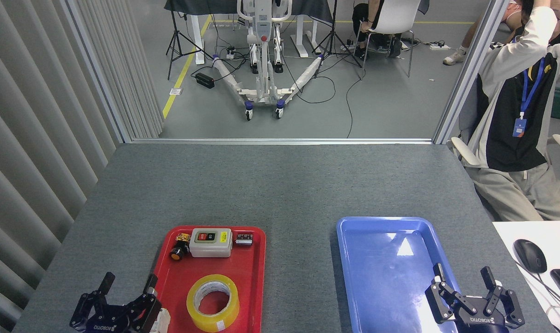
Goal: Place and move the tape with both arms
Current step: 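Move the left gripper toward the yellow tape roll in the red tray, then grasp the yellow tape roll with the left gripper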
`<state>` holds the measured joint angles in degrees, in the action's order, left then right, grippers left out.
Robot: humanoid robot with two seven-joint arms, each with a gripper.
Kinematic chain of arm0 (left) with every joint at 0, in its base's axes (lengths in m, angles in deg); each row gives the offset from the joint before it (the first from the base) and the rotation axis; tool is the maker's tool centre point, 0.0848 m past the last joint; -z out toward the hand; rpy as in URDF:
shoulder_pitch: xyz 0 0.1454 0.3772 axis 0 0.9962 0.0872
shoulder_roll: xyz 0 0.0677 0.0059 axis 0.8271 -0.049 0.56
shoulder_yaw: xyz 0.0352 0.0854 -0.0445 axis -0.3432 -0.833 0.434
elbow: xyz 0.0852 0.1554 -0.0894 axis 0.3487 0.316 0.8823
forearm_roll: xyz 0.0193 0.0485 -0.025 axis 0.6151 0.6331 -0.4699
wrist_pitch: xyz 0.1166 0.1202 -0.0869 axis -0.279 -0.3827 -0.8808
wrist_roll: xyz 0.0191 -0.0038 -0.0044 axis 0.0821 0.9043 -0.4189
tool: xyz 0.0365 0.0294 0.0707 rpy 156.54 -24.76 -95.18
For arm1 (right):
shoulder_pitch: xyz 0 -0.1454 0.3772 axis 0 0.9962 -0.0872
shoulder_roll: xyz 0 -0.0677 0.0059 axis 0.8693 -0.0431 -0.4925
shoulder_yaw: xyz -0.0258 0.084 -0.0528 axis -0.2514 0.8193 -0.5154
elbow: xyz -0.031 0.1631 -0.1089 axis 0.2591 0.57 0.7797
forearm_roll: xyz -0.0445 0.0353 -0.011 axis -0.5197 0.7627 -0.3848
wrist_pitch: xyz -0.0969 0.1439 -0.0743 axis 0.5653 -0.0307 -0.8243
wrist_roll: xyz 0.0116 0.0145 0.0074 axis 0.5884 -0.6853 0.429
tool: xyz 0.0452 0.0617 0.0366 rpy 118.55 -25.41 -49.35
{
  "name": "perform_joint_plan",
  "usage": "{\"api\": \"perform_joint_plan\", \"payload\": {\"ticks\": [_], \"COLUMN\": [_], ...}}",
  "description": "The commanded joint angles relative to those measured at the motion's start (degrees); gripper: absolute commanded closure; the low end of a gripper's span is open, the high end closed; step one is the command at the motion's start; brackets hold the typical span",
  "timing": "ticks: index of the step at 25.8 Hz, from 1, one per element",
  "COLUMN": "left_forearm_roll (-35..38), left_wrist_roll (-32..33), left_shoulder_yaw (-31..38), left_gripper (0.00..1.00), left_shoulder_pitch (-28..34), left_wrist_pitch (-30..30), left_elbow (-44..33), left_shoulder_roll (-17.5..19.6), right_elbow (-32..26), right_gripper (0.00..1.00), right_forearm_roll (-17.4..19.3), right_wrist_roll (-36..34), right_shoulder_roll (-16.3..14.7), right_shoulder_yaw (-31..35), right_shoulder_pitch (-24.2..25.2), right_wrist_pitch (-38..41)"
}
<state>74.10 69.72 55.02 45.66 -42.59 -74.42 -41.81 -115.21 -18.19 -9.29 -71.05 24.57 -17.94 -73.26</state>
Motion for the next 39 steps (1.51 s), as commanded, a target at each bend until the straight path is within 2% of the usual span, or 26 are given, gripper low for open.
{"api": "perform_joint_plan", "payload": {"ticks": [1,8,12,15,19,21,23,25,30,36,39], "left_forearm_roll": [-0.02,-1.16,-1.25,-1.33,-4.58,-9.68,-12.23,-12.58,-12.58,-12.23,-11.53], "left_wrist_roll": [-0.08,3.96,7.91,20.83,42.89,52.29,59.07,63.29,68.20,79.63,80.42], "left_shoulder_yaw": [0.34,-0.10,-0.37,-4.50,-8.71,-8.89,-9.07,-10.03,-13.81,-14.78,-15.13], "left_gripper": [0.00,0.00,0.00,0.00,0.00,0.00,0.00,0.00,0.00,0.00,0.00], "left_shoulder_pitch": [-0.03,-0.38,-5.48,-7.50,-11.45,-12.59,-14.71,-16.46,-21.74,-26.22,-27.10], "left_wrist_pitch": [-0.08,-0.08,-0.79,-0.61,0.09,0.36,0.36,0.36,0.53,0.62,0.62], "left_elbow": [0.09,-0.79,-0.79,-0.88,-4.04,-4.31,-3.78,-3.60,-1.32,3.60,5.63], "left_shoulder_roll": [-0.10,0.16,0.42,2.27,9.92,10.44,10.44,10.27,9.39,7.98,7.28], "right_elbow": [0.00,0.00,0.09,0.09,0.09,0.09,0.09,0.09,0.09,0.26,0.26], "right_gripper": [0.00,0.00,0.00,0.00,0.00,0.00,0.00,0.00,0.00,0.00,0.00], "right_forearm_roll": [0.02,0.72,1.33,1.33,1.33,1.33,1.33,1.33,1.33,1.33,1.33], "right_wrist_roll": [-0.04,-0.04,-0.04,-0.04,-0.04,-0.04,-0.04,-0.04,-0.04,-0.04,-0.04], "right_shoulder_roll": [-0.08,-0.08,-0.17,-0.08,-0.08,-0.08,-0.08,-0.08,-0.70,-0.52,-0.70], "right_shoulder_yaw": [0.06,-0.03,-0.03,-0.03,-0.03,-0.03,-0.03,0.06,0.06,-0.12,-0.21], "right_shoulder_pitch": [0.00,0.09,0.09,0.18,0.09,0.18,0.18,0.18,0.09,-0.18,-0.18], "right_wrist_pitch": [-0.01,-0.01,-0.01,-0.01,-0.01,-0.01,-0.01,-0.01,-0.01,-0.01,-0.01]}}
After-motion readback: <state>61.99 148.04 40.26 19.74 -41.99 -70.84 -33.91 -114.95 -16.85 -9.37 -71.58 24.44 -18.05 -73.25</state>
